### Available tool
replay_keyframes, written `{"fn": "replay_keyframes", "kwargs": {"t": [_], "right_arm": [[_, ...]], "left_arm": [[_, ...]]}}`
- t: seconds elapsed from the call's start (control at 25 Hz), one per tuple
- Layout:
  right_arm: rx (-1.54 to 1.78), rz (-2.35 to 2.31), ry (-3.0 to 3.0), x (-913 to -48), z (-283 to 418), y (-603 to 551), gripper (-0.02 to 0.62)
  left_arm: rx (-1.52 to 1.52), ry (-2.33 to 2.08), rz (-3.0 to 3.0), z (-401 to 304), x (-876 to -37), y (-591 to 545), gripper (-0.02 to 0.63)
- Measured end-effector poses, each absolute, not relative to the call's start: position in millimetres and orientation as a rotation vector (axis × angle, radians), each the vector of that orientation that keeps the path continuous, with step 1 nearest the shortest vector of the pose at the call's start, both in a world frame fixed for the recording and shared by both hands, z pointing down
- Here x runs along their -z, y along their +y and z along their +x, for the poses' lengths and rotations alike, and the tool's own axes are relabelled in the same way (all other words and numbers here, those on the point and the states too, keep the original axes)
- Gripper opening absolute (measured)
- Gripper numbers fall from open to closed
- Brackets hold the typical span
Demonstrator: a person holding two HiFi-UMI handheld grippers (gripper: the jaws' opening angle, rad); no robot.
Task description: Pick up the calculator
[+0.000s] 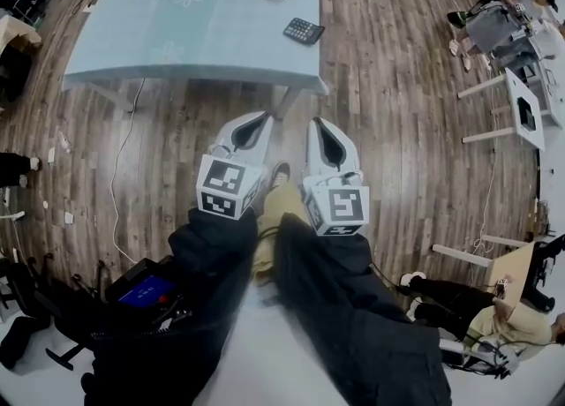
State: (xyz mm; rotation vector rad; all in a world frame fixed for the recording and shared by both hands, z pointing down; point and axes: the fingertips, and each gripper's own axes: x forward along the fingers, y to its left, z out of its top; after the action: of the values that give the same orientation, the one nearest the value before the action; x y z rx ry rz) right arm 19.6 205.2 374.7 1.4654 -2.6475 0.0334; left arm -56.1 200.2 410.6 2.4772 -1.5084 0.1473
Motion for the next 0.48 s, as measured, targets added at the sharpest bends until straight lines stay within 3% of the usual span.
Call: {"fn": "replay_keyframes", "kwargs": {"t": [0.48], "right_arm": [[0.003,1.425,-2.738,-379.0,24.3,47.2,-0.002]], "left_arm": [[-0.147,-1.639,2.423,-67.9,-405.2,54.3,0.002]]}}
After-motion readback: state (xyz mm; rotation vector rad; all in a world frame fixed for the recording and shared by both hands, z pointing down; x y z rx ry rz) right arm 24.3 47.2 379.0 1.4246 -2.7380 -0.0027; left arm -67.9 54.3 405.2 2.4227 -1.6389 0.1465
